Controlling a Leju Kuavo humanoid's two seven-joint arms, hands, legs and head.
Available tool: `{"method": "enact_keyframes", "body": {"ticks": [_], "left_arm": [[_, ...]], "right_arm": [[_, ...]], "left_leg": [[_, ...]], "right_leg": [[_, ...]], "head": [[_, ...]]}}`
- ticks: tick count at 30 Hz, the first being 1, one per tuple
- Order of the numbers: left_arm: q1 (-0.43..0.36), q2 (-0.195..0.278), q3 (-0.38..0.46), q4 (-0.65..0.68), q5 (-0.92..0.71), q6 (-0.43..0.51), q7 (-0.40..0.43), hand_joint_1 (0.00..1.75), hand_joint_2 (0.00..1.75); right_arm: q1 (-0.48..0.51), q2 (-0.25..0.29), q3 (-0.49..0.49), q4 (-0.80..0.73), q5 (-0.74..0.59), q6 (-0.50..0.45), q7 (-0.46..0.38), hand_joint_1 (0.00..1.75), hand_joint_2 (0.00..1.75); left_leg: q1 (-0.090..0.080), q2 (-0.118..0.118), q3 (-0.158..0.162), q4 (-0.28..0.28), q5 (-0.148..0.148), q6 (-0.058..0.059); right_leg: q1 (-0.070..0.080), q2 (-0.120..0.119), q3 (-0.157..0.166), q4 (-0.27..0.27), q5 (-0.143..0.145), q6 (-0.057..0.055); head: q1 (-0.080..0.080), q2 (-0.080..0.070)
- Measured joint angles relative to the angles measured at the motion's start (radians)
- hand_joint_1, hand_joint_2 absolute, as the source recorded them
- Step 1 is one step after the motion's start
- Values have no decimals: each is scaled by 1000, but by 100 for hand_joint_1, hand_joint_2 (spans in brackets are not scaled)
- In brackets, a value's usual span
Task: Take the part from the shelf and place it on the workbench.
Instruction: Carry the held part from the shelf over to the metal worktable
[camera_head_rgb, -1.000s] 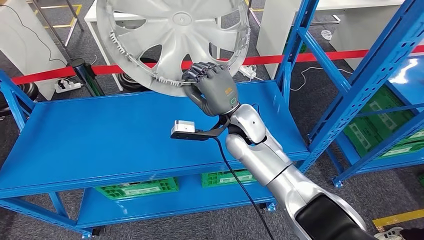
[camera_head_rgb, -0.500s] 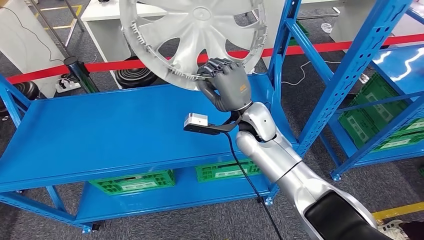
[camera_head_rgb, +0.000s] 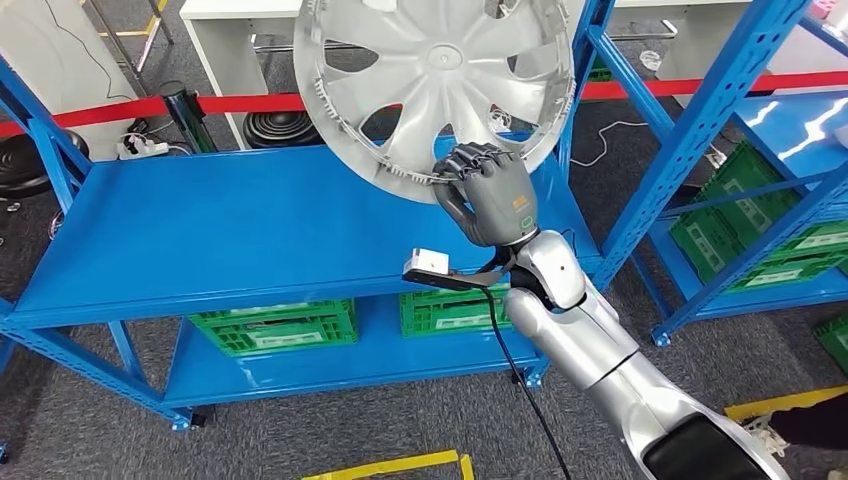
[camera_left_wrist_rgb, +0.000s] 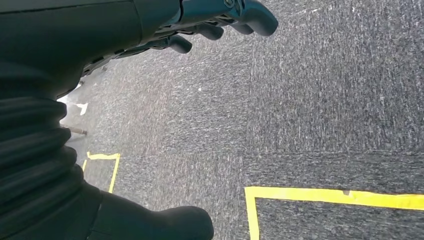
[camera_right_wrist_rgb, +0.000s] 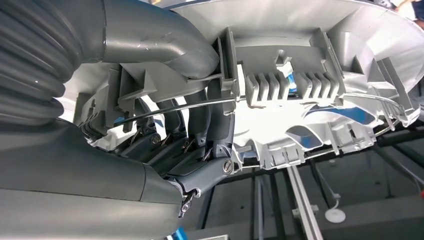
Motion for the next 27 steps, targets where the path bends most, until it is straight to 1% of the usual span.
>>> {"method": "enact_keyframes", "body": {"ticks": [1, 2, 3, 4, 5, 6, 7, 8, 10, 11, 12, 13, 14, 15, 16, 17, 18, 19, 20, 21, 22, 23, 24, 25, 26, 27], "left_arm": [[0, -2, 0, -2, -1, 0, -3, 0, 175], [0, -3, 0, -4, -1, 0, -6, 0, 175], [1, -4, 0, -6, -1, 0, -8, 0, 175], [1, -5, 0, -7, -1, 0, -9, 0, 175], [2, -5, 0, -8, -1, 0, -10, 0, 175], [3, -5, 0, -9, -1, 0, -11, 0, 175], [4, -5, 1, -10, -1, 0, -11, 0, 175], [5, -5, 1, -11, -1, 0, -11, 0, 175], [5, -5, 1, -13, -2, 0, -11, 0, 175], [5, -5, 1, -14, -2, 0, -12, 0, 175], [5, -4, 1, -14, -2, 0, -13, 0, 175], [5, -4, 1, -15, -2, 0, -14, 0, 175], [5, -4, 1, -15, -2, 0, -15, 0, 175], [4, -4, 1, -16, -3, 0, -16, 0, 175], [3, -3, 1, -16, -3, 0, -18, 0, 175], [2, -4, 1, -17, -3, 0, -22, 0, 175], [1, -5, 1, -17, -3, 1, -26, 0, 175], [1, -7, 1, -18, -3, 1, -31, 0, 175], [1, -9, 1, -18, -4, 1, -35, 0, 175], [2, -12, 2, -19, -5, 1, -38, 0, 175], [2, -15, 2, -20, -6, 1, -43, 0, 175], [3, -17, 2, -21, -7, 1, -47, 0, 175], [3, -19, 2, -21, -7, 1, -52, 0, 175], [3, -21, 2, -21, -3, 1, -60, 0, 175], [3, -21, 2, -21, 3, 1, -68, 0, 175], [3, -21, 2, -21, 10, 1, -77, 0, 175]], "right_arm": [[5, -5, -5, -12, 3, 4, 2, 175, 175], [9, -11, -10, -22, 5, 7, 3, 175, 175], [12, -16, -15, -31, 5, 9, 3, 175, 175], [16, -22, -20, -39, 5, 11, 3, 175, 175], [19, -27, -24, -44, 6, 12, 3, 175, 175], [21, -30, -27, -48, 6, 13, 3, 175, 175], [23, -32, -28, -51, 6, 14, 2, 175, 175], [24, -33, -29, -54, 4, 16, 2, 175, 175], [26, -36, -31, -59, -4, 22, -2, 175, 175], [27, -37, -32, -60, -9, 26, -5, 175, 175], [30, -39, -33, -60, -14, 30, -8, 175, 175], [34, -40, -34, -60, -17, 33, -11, 175, 175], [37, -41, -35, -60, -18, 34, -13, 175, 175], [40, -43, -36, -61, -19, 35, -14, 175, 175], [41, -44, -37, -63, -19, 35, -14, 175, 175], [43, -46, -39, -65, -20, 36, -14, 175, 175], [44, -47, -42, -68, -20, 36, -14, 175, 175], [47, -49, -44, -70, -20, 36, -14, 175, 175], [50, -51, -46, -73, -19, 36, -14, 175, 175], [55, -55, -49, -77, -18, 36, -13, 175, 175], [61, -60, -52, -81, -17, 35, -13, 175, 175], [66, -65, -55, -86, -16, 35, -13, 175, 175], [71, -70, -58, -90, -16, 35, -13, 175, 175], [75, -74, -60, -94, -16, 37, -12, 175, 175], [81, -77, -62, -97, -17, 40, -11, 175, 175], [87, -80, -64, -100, -17, 42, -10, 175, 175]], "left_leg": [[-1, -1, -10, 5, 6, -5], [-2, -1, -16, 8, 12, -11], [-3, -2, -19, 9, 18, -17], [-3, -2, -20, 8, 26, -24], [-2, -3, -21, 7, 31, -31], [-2, -3, -27, 12, 24, -36], [-1, -3, -36, 30, 2, -41], [-1, -3, -50, 68, -37, -45], [0, -3, -85, 188, -130, -50], [0, -3, -94, 244, -155, -51], [0, -3, -90, 276, -158, -51], [0, -3, -71, 275, -141, -49], [-1, -3, -35, 241, -114, -46], [-2, -3, 15, 181, -95, -40], [-4, -3, 69, 106, -95, -35], [-7, -4, 108, 46, -100, -29], [-11, -4, 132, 5, -110, -23], [-14, -5, 139, -15, -113, -17], [-15, -5, 130, -16, -103, -10], [-14, -3, 124, -19, -92, -2], [-13, -1, 115, -22, -78, 7], [-11, 0, 104, -24, -63, 13], [-10, 1, 89, -24, -49, 18], [-10, 2, 72, -23, -35, 21], [-10, 2, 54, -22, -22, 21], [-10, 2, 36, -20, -9, 21]], "right_leg": [[2, 1, 49, -69, -1, -6], [5, 1, 80, -117, -6, -12], [9, 2, 94, -143, -15, -19], [11, 2, 94, -149, -13, -27], [10, 1, 89, -151, -5, -34], [7, 0, 85, -154, 2, -40], [4, -1, 77, -157, 13, -47], [1, -2, 66, -160, 25, -53], [2, -2, 38, -159, 47, -58], [3, -2, 23, -159, 59, -58], [4, -2, 8, -158, 71, -57], [5, -2, -7, -157, 82, -56], [6, -3, -22, -156, 94, -54], [6, -3, -35, -154, 105, -52], [7, -3, -45, -152, 115, -48], [7, -4, -51, -153, 126, -42], [6, -5, -53, -155, 136, -36], [6, -5, -54, -160, 147, -28], [4, -6, -54, -167, 159, -21], [2, -5, -58, -168, 158, -14], [1, -4, -66, -155, 137, -8], [0, -3, -80, -123, 95, -2], [-1, -3, -99, -69, 40, 4], [-2, -3, -119, 0, -12, 8], [-2, -3, -133, 66, -44, 12], [-2, -3, -135, 113, -51, 13]], "head": [[-1, 0], [0, 0], [0, 0], [1, 0], [2, 0], [2, 0], [1, 0], [-1, 0], [-4, 0], [-5, 0], [-5, 0], [-5, 0], [-5, 0], [-5, 0], [-5, 0], [-4, 0], [-5, 0], [-5, 0], [-6, 0], [-8, 0], [-6, 0], [-5, 0], [-4, 0], [-3, 0], [-2, 0], [-2, 0]]}}
